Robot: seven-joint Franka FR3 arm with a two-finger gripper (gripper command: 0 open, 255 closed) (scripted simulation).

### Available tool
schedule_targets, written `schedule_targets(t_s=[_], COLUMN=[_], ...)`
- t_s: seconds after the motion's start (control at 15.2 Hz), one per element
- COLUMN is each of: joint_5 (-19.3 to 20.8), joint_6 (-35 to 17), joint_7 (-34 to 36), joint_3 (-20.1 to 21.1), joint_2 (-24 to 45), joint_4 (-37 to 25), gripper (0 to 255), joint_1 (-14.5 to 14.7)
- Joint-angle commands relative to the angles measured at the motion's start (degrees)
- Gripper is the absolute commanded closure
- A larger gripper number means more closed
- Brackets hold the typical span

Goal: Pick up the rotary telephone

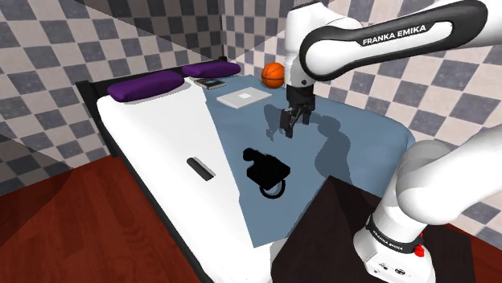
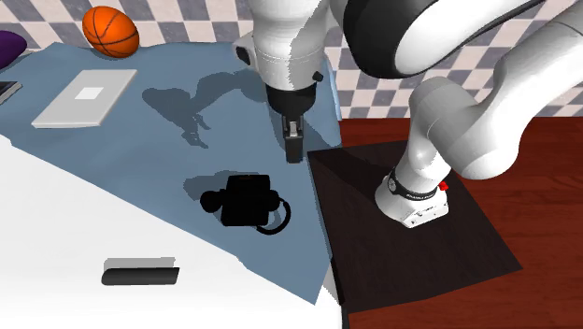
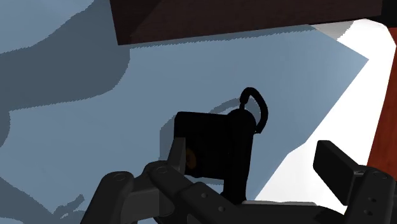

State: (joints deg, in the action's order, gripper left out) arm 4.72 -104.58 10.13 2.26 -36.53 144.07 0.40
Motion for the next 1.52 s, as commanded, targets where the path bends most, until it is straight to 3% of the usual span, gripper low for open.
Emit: schedule_targets(t_s=[0.0, 0.79, 1.45], joint_5=[0.03, 1.23, 2.22], joint_6=[-4.84, -27.26, -34.34], joint_7=[0.65, 2.91, 3.99], joint_3=[0.04, -0.72, -0.80], joint_2=[3.84, 29.69, 35.60], joint_4=[0.98, -1.85, -0.61], gripper=[0, 0, 0], joint_1=[-0.16, -1.69, -1.89])
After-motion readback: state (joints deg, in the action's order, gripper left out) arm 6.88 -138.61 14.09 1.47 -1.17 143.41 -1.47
